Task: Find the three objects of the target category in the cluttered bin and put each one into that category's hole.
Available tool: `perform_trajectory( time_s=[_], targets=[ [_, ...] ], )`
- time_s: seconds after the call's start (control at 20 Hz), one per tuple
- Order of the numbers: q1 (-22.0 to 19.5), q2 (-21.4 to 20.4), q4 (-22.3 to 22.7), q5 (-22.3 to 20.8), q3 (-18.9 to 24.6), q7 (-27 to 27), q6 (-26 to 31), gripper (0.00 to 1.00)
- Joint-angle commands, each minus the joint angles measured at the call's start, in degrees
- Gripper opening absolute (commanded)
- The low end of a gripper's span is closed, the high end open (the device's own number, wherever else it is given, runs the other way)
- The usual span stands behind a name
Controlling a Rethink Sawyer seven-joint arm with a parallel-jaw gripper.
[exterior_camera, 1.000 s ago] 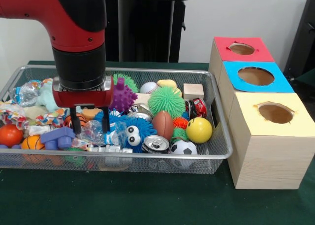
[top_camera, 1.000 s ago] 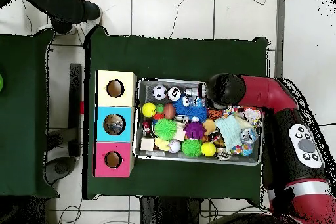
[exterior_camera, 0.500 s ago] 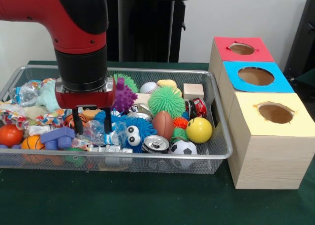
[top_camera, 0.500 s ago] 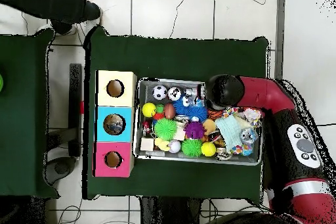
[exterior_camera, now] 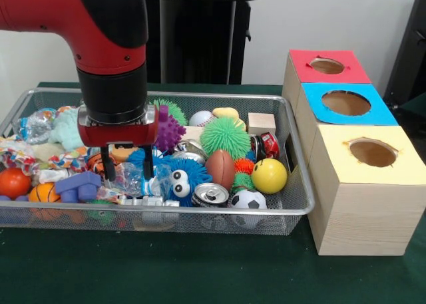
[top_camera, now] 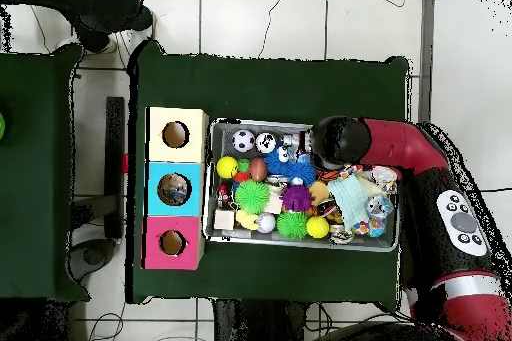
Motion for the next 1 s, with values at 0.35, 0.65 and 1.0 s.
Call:
perform_trajectory(
  time_s=[0.35,0.65,1.0],
  targets=[
    [-0.6,-0.5,5.6,-2.2,1.1,-1.4,-8.8,1.0],
    [0.5,0.6,5.7,-2.8,-1.1,-0.3,-8.9,1.0],
    [-0.5,3.4,6.3,-1.9,-0.3,0.3,-11.0,1.0]
  ],
)
